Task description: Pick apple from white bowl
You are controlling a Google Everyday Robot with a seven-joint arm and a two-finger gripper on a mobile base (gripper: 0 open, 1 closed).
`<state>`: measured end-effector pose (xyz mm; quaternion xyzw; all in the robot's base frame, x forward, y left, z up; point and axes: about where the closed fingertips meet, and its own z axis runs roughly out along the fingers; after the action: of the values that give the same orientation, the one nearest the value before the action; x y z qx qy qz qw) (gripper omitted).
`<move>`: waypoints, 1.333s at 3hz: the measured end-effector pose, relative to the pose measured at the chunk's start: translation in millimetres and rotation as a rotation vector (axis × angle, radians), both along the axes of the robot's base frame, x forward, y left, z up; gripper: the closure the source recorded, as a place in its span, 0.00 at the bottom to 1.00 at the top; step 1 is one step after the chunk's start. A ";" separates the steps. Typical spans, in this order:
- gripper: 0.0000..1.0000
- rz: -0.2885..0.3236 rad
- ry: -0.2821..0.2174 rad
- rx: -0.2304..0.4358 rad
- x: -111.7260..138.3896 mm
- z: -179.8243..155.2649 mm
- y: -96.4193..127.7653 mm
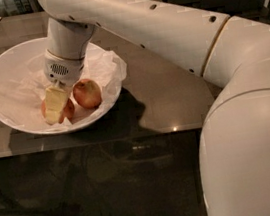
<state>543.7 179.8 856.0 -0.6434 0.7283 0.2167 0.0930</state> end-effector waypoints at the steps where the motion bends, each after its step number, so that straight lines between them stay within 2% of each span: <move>1: 1.00 -0.013 -0.030 0.013 -3.9 21.8 -5.1; 3: 1.00 0.042 -0.133 0.117 -18.4 107.2 -10.5; 4: 1.00 0.062 -0.210 0.139 -21.8 156.4 -8.2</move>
Offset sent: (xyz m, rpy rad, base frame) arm -0.0246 -0.0200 0.1227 0.1411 -0.1577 0.0193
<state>521.8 171.7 1012.4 -0.6766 0.6777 0.2011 0.2064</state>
